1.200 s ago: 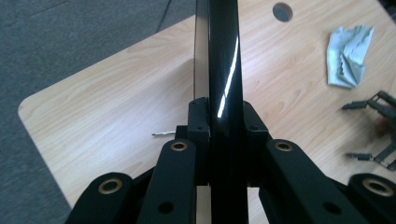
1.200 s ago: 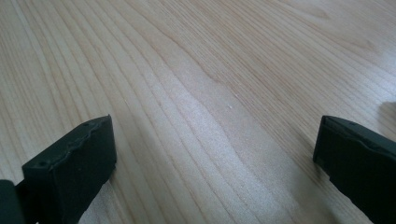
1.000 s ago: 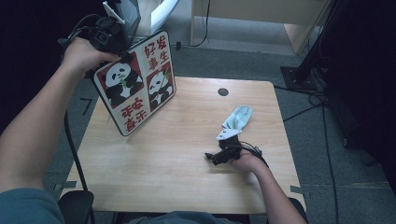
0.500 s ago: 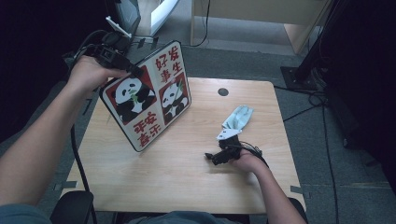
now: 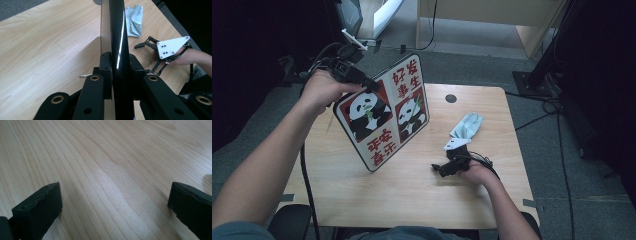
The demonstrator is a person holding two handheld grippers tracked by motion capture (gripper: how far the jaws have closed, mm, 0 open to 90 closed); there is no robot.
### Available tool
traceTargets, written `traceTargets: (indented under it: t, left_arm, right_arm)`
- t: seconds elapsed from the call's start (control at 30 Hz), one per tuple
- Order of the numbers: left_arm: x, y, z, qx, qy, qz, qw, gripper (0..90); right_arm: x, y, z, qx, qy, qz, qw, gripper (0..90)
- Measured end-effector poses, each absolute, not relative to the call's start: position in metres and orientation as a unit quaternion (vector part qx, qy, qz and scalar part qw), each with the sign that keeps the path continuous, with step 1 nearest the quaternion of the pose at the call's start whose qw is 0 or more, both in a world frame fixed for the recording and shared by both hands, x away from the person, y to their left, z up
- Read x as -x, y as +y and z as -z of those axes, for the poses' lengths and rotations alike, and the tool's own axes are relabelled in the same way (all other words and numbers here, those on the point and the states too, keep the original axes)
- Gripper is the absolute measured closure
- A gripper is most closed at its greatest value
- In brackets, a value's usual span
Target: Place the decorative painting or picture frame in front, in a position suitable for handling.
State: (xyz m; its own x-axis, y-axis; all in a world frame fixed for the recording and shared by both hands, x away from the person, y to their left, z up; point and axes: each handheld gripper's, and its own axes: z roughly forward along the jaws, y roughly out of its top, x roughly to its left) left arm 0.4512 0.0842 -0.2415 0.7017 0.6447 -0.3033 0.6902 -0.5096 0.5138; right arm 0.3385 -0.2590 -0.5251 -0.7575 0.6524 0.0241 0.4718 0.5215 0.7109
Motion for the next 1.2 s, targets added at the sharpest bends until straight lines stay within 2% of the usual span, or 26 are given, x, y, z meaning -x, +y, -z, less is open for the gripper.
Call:
traceTargets:
  t: [0.57, 0.67, 0.77, 1.2]
  left_arm:
    - [-0.4555, 0.0851, 0.2466, -0.861, 0.401, 0.039, 0.312, 77.2]
    - [-0.4559, 0.0848, 0.2463, -0.861, 0.408, 0.027, 0.302, 70.6]
    - [-0.458, 0.0859, 0.2478, -0.861, 0.41, 0.03, 0.3, 59.6]
    - [-0.4597, 0.0864, 0.2511, -0.862, 0.416, -0.005, 0.289, 37.0]
  right_arm:
    - [-0.3383, -0.259, 0.5251, -0.325, 0.864, -0.365, 0.124, 0.0]
    - [-0.3383, -0.259, 0.5251, -0.325, 0.864, -0.365, 0.124, 0.0]
    - [-0.3383, -0.259, 0.5251, -0.325, 0.864, -0.365, 0.124, 0.0]
    - [-0.3383, -0.259, 0.5251, -0.325, 0.864, -0.365, 0.124, 0.0]
